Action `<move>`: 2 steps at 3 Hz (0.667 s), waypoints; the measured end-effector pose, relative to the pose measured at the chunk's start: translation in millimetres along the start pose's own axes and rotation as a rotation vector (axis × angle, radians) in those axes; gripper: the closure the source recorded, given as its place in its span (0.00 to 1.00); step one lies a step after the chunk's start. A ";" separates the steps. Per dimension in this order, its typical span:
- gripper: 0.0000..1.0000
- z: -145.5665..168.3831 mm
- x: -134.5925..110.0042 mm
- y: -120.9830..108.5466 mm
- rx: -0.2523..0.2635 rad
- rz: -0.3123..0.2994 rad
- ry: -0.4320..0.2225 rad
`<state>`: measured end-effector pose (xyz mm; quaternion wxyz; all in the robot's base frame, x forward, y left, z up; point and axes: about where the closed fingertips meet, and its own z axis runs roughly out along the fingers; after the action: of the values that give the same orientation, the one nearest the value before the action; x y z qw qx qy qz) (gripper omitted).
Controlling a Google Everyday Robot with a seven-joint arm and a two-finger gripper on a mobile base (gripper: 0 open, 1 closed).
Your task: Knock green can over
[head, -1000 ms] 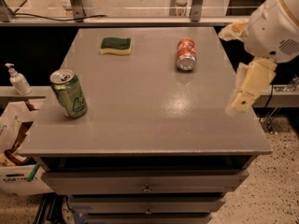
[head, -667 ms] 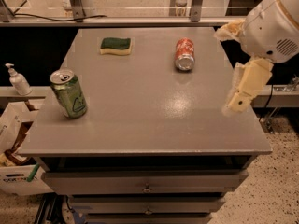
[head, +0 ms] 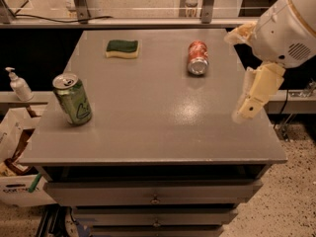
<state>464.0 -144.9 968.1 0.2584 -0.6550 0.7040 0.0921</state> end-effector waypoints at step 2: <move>0.00 46.4 -28.7 -28.5 -0.024 -0.045 -0.175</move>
Offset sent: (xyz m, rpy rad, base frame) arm 0.0708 0.0809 -0.0364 0.2292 -0.0189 0.1685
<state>503.2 -101.7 948.5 0.3130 -0.6633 0.6626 0.1518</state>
